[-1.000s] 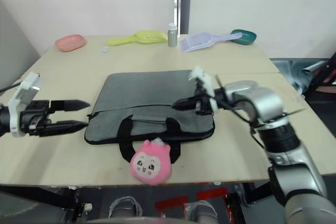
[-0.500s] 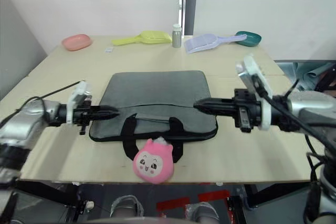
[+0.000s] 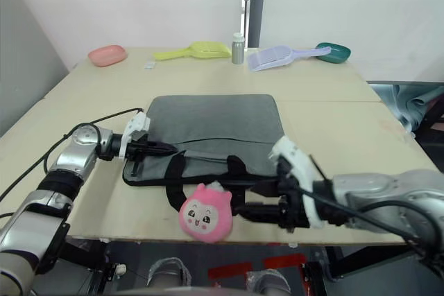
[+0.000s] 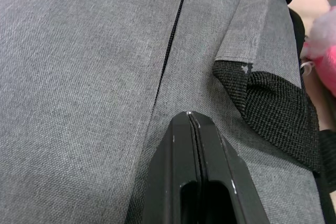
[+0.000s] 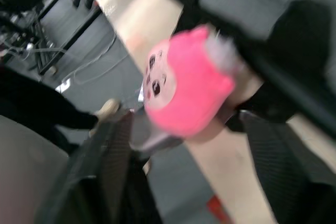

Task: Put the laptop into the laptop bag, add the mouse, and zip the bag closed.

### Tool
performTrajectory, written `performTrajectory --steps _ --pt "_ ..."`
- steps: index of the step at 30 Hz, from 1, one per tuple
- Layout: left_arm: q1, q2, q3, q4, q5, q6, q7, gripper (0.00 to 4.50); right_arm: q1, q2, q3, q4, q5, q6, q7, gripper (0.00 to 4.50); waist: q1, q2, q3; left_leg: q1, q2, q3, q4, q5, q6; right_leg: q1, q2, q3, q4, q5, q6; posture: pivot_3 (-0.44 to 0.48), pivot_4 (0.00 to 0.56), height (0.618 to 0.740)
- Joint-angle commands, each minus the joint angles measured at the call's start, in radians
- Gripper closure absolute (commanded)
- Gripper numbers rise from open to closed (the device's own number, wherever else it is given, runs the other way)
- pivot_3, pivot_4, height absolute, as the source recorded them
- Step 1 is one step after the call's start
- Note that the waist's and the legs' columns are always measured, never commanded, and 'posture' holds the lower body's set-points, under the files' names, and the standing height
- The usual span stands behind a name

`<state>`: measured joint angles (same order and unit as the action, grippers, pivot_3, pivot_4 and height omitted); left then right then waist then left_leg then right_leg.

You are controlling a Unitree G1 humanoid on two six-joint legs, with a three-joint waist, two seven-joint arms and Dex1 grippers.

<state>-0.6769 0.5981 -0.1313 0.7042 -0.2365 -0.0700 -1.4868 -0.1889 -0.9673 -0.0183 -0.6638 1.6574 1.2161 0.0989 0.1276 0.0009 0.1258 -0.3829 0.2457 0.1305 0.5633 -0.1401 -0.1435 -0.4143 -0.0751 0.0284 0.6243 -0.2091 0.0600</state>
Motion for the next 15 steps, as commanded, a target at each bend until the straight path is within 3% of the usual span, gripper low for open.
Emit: performTrajectory --steps 1,9,15 --pt "0.023 -0.007 -0.036 0.023 0.057 -0.027 -0.014 4.50 -0.038 0.044 0.098 0.081 -0.078 -0.001 -0.040 0.02 0.000 0.001 -0.001 0.000 0.000 0.000 0.000 0.000 0.000 0.000 -0.001 0.000 0.000 0.000 0.000 0.000 0.150 0.740" --pt "0.052 -0.001 -0.058 0.010 0.093 -0.085 -0.013 4.50 -0.139 0.216 0.241 0.170 -0.223 0.028 0.014 0.02 -0.004 0.002 -0.003 -0.001 0.000 0.000 0.000 0.001 -0.001 0.000 -0.001 -0.001 0.000 0.000 0.001 0.000 0.150 0.740" --pt "0.059 -0.003 -0.056 0.018 0.111 -0.110 -0.008 4.50 -0.174 0.283 0.237 0.202 -0.252 0.046 0.041 0.02 -0.004 0.003 -0.004 -0.001 -0.001 0.000 0.000 0.001 -0.001 0.000 -0.001 -0.001 0.000 0.000 0.001 0.000 0.150 0.740"
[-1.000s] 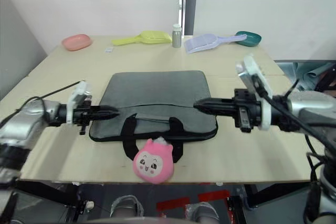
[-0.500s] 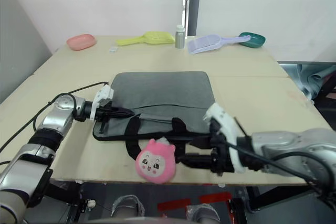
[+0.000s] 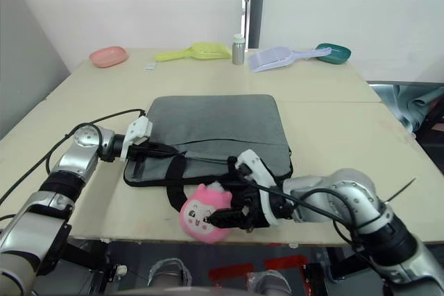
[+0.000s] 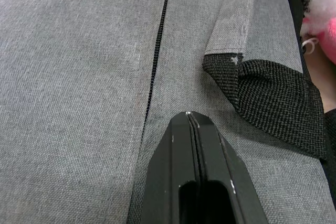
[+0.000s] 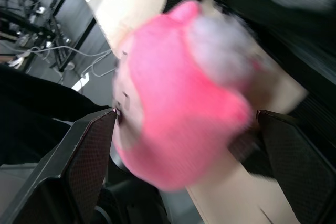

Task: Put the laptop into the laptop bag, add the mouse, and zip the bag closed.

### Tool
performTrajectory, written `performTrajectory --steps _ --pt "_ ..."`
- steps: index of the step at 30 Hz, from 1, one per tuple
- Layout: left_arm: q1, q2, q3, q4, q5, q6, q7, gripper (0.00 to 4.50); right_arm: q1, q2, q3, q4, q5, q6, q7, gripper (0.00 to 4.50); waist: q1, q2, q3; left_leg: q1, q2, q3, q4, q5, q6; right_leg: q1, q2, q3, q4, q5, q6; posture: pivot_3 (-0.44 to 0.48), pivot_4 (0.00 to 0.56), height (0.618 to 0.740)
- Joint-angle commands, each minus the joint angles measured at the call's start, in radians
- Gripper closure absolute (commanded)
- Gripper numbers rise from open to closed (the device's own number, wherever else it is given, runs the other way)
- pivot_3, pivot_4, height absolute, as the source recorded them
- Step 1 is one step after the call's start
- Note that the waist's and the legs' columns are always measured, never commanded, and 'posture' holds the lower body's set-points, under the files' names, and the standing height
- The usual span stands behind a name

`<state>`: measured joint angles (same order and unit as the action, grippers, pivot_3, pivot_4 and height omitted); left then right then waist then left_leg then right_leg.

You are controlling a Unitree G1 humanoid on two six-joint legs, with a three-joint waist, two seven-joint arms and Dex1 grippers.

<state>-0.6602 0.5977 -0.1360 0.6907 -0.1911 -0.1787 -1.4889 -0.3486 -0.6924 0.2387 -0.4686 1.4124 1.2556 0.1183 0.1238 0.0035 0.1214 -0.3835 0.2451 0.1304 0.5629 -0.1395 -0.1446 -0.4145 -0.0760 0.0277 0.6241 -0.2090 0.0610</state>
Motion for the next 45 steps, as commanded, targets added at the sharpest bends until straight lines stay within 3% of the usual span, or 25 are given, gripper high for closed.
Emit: performTrajectory --steps 1,3,6,11,17,23,29,38,45 --pt "0.045 -0.003 -0.052 0.035 0.068 -0.008 -0.004 4.50 -0.018 0.013 -0.009 0.009 -0.023 0.013 0.031 0.02 0.000 0.000 0.000 0.000 0.000 0.000 0.000 0.000 0.000 0.000 0.000 0.000 0.000 0.000 0.000 0.000 0.150 0.740" --pt "0.050 -0.003 -0.055 0.041 0.073 -0.019 -0.003 4.50 -0.025 0.029 0.020 0.013 -0.058 0.025 0.051 0.02 -0.001 0.000 -0.002 0.000 0.000 0.000 0.000 0.000 0.000 0.000 0.000 0.000 0.000 0.000 0.000 0.000 0.150 0.740" --pt "0.056 -0.008 -0.059 0.050 0.079 -0.037 0.004 4.50 -0.042 0.070 0.042 0.051 -0.128 0.028 0.057 0.80 -0.003 0.001 -0.004 0.000 0.000 0.000 -0.001 0.000 0.000 0.000 0.000 0.000 0.000 0.000 0.000 0.000 0.150 0.740" --pt "0.063 -0.012 -0.066 0.069 0.091 -0.077 0.010 4.50 -0.047 0.069 0.011 0.056 -0.174 0.045 0.111 2.51 -0.001 0.001 -0.007 0.000 0.000 0.000 0.000 0.000 0.000 0.000 -0.001 0.000 0.000 0.000 0.000 0.000 0.150 0.740" --pt "0.091 -0.007 -0.088 0.080 0.119 -0.146 0.006 4.50 -0.032 -0.012 -0.068 -0.022 -0.144 0.069 0.175 4.49 -0.001 0.002 -0.008 0.001 0.000 0.000 -0.001 0.000 0.000 0.000 -0.001 0.000 -0.001 0.000 0.000 0.000 0.150 0.740" --pt "0.125 -0.014 -0.101 0.091 0.139 -0.199 0.001 4.50 0.025 -0.107 -0.175 -0.129 -0.043 0.077 0.212 4.49 0.000 0.004 -0.014 0.001 0.000 0.001 -0.003 -0.001 0.001 0.001 -0.001 0.000 -0.003 0.000 0.001 0.000 0.150 0.740" --pt "0.163 -0.013 -0.113 0.089 0.148 -0.236 -0.001 4.50 0.099 -0.222 -0.228 -0.184 -0.054 0.064 0.255 4.49 0.001 0.009 -0.023 0.002 -0.001 0.002 -0.006 -0.002 0.002 0.003 -0.001 0.000 -0.007 -0.001 0.003 0.000 0.150 0.740" --pt "0.188 -0.010 -0.114 0.074 0.145 -0.255 -0.004 4.50 0.212 -0.478 -0.216 -0.173 -0.340 -0.034 0.429 4.49 0.000 0.015 -0.031 0.003 -0.003 0.003 -0.009 -0.003 0.004 0.003 -0.003 0.001 -0.010 -0.003 0.006 0.000 0.150 0.740" --pt "0.221 -0.015 -0.112 0.037 0.139 -0.257 0.009 4.50 0.312 -0.654 -0.186 0.013 -0.634 -0.246 0.627 4.49 -0.005 0.011 -0.039 0.004 -0.006 0.006 -0.010 -0.005 0.006 0.003 -0.008 0.002 -0.011 -0.005 0.008 0.000 0.150 0.740"
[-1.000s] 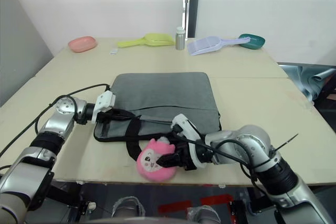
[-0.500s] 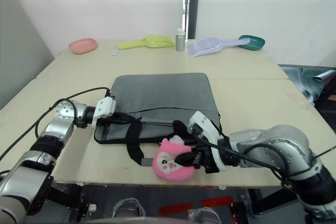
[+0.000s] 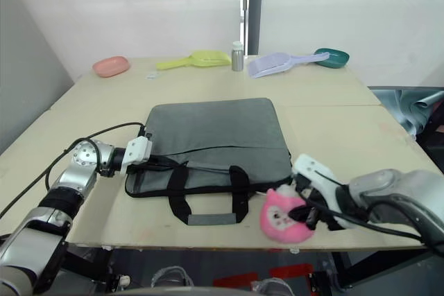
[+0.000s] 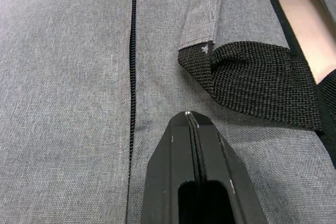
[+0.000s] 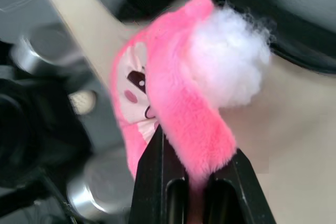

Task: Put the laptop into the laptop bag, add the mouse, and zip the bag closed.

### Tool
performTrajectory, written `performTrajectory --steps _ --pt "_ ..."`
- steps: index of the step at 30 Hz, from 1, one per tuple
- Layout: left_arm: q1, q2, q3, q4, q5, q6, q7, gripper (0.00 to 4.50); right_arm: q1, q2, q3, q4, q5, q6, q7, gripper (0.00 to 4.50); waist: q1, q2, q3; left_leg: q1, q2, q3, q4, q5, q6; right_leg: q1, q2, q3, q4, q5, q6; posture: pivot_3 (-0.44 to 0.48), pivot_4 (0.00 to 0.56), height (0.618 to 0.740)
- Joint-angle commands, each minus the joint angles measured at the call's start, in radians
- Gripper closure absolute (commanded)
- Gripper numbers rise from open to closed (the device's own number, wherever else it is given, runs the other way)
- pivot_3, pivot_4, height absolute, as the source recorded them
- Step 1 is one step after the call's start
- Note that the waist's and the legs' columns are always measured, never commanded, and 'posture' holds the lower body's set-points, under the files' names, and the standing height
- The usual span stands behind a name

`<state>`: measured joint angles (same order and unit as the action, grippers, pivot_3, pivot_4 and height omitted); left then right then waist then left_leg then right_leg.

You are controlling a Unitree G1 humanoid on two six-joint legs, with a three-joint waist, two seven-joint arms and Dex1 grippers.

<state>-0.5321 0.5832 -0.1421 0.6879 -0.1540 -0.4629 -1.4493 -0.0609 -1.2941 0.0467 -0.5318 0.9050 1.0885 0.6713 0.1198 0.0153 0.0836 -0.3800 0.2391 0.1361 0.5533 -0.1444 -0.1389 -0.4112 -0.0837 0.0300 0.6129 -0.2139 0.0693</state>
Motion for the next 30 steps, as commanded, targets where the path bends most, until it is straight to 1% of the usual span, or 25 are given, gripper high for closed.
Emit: performTrajectory --steps 1,3,6,10,15,18,21,23,26,30 --pt "0.097 -0.001 -0.106 0.030 0.101 0.031 -0.028 4.50 0.030 -0.062 0.009 0.094 -0.154 -0.101 0.096 4.49 -0.002 -0.001 -0.001 0.000 0.000 0.000 0.000 0.000 0.001 0.000 -0.001 0.000 0.000 0.000 0.000 0.000 0.150 0.740" --pt "0.108 -0.003 -0.109 -0.001 0.098 0.049 -0.022 4.50 0.025 -0.081 0.029 0.151 -0.228 -0.153 0.137 4.49 -0.003 0.000 -0.001 0.000 -0.002 0.001 0.000 -0.001 0.001 0.000 -0.002 0.001 0.000 -0.001 0.001 0.000 0.150 0.740" --pt "0.119 -0.005 -0.109 -0.047 0.092 0.082 -0.012 4.50 -0.034 -0.087 0.095 0.262 -0.367 -0.238 0.185 4.49 -0.008 -0.002 -0.001 0.000 -0.006 0.002 0.000 -0.002 0.004 0.000 -0.007 0.001 0.000 -0.001 0.002 0.000 0.150 0.740" --pt "0.127 -0.002 -0.112 -0.089 0.091 0.116 -0.010 4.50 -0.249 -0.007 0.238 0.429 -0.582 -0.318 0.226 4.49 -0.017 -0.003 -0.001 -0.001 -0.009 0.006 0.003 -0.002 0.010 0.001 -0.012 0.002 0.000 -0.001 0.002 0.000 0.150 0.740" --pt "0.143 0.007 -0.126 -0.137 0.089 0.138 -0.009 4.50 -0.446 0.079 0.360 0.568 -0.781 -0.404 0.296 4.49 -0.020 -0.004 -0.001 -0.001 -0.009 0.007 0.004 -0.002 0.011 0.001 -0.012 0.002 0.001 -0.001 0.002 0.000 0.150 0.740" --pt "0.160 0.012 -0.132 -0.161 0.085 0.152 -0.006 4.50 -0.522 0.133 0.393 0.633 -0.860 -0.438 0.318 4.49 -0.023 -0.004 -0.001 -0.002 -0.009 0.008 0.004 -0.002 0.011 0.001 -0.012 0.002 0.001 -0.001 0.002 0.000 0.150 0.740" --pt "0.182 0.013 -0.140 -0.180 0.087 0.162 -0.002 4.50 -0.584 0.201 0.402 0.635 -0.889 -0.445 0.355 4.49 -0.026 -0.004 -0.001 -0.002 -0.009 0.008 0.004 -0.002 0.011 0.001 -0.012 0.001 0.001 -0.001 0.002 0.000 0.150 0.740" --pt "0.191 0.013 -0.143 -0.188 0.090 0.163 0.002 4.50 -0.596 0.225 0.394 0.616 -0.893 -0.431 0.384 4.49 -0.027 -0.004 0.000 -0.001 -0.008 0.008 0.004 -0.002 0.011 0.000 -0.012 0.001 0.002 -0.001 0.002 0.000 0.150 0.740" --pt "0.196 0.012 -0.146 -0.196 0.086 0.171 0.013 4.50 -0.585 0.233 0.360 0.567 -0.868 -0.392 0.425 4.49 -0.026 -0.003 0.000 -0.001 -0.008 0.008 0.004 -0.002 0.011 0.001 -0.012 0.001 0.002 -0.001 0.002 0.000 0.150 0.740" --pt "0.189 0.013 -0.146 -0.188 0.086 0.164 0.019 4.50 -0.541 0.208 0.340 0.530 -0.880 -0.393 0.450 4.49 -0.025 -0.003 0.000 0.000 -0.008 0.008 0.003 -0.002 0.011 0.001 -0.012 0.002 0.002 -0.001 0.002 0.000 0.150 0.740"
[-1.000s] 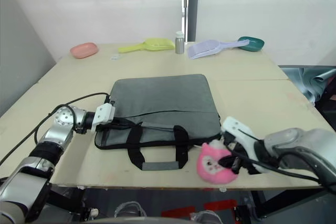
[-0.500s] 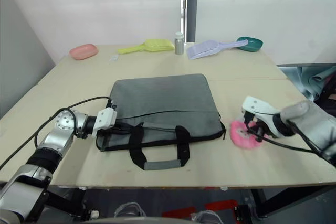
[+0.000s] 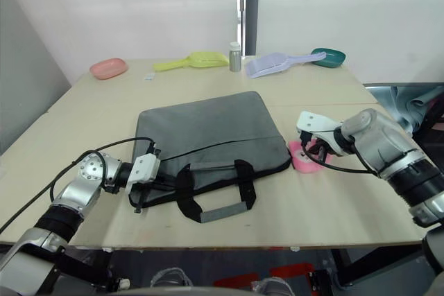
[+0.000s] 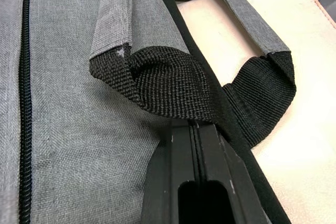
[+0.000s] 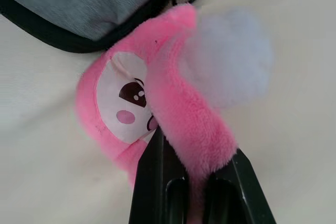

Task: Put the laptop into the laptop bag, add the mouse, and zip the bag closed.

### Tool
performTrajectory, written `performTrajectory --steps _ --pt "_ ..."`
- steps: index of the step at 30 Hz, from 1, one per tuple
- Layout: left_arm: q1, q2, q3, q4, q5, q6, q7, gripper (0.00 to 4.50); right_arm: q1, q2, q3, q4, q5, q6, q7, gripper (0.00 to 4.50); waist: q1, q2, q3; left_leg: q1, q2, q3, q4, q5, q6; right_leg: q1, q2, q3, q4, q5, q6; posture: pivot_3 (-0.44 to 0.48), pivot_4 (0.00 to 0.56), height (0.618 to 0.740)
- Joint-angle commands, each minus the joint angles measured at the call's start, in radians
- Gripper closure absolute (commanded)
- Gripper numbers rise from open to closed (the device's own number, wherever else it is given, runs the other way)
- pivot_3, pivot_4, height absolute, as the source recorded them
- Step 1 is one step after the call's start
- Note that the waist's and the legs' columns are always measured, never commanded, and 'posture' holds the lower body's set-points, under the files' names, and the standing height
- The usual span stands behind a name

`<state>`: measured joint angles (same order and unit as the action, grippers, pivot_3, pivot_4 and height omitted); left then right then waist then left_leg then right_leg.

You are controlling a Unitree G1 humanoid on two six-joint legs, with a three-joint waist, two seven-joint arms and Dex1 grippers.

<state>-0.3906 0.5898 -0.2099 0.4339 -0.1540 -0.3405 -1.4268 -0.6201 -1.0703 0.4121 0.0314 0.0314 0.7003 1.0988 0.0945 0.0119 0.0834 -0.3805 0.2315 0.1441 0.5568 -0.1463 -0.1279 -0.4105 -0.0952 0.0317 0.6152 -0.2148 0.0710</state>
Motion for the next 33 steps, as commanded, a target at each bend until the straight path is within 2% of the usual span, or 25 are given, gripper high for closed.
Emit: performTrajectory --steps 1,5,14,26,33 --pt "0.046 0.008 -0.078 0.070 0.086 0.040 -0.006 4.50 0.020 -0.012 -0.028 -0.023 -0.019 -0.017 0.016 4.49 0.000 0.000 0.000 0.000 0.000 0.000 0.000 0.000 0.000 0.000 0.000 0.000 0.000 0.000 0.000 0.000 0.150 0.740" --pt "0.047 0.009 -0.087 0.081 0.092 0.026 -0.013 4.50 -0.032 0.030 -0.018 0.057 -0.090 -0.072 -0.026 4.49 -0.004 0.000 0.000 0.001 0.000 0.001 0.000 0.000 0.000 0.000 0.000 0.001 0.000 0.000 0.000 0.000 0.150 0.740" --pt "0.102 0.038 -0.100 0.095 0.111 0.003 -0.015 4.50 -0.090 0.086 0.003 0.153 -0.195 -0.177 -0.013 4.49 -0.005 0.001 0.000 0.001 0.000 0.002 -0.001 0.000 0.000 -0.001 0.000 0.002 0.000 0.000 0.000 0.000 0.150 0.740" --pt "0.153 0.051 -0.136 0.187 0.139 -0.079 -0.025 4.50 -0.291 0.290 0.055 0.448 -0.383 -0.409 -0.150 4.49 -0.043 0.006 -0.003 0.012 0.000 0.012 -0.007 0.000 0.000 0.000 0.001 0.011 0.000 -0.001 0.001 0.000 0.150 0.740" --pt "0.140 0.035 -0.143 0.257 0.154 -0.124 -0.016 4.50 -0.403 0.471 0.031 0.609 -0.402 -0.469 -0.263 4.49 -0.053 0.013 -0.008 0.013 -0.001 0.016 -0.008 0.000 0.000 -0.002 0.001 0.015 0.000 -0.001 0.001 0.000 0.150 0.740"
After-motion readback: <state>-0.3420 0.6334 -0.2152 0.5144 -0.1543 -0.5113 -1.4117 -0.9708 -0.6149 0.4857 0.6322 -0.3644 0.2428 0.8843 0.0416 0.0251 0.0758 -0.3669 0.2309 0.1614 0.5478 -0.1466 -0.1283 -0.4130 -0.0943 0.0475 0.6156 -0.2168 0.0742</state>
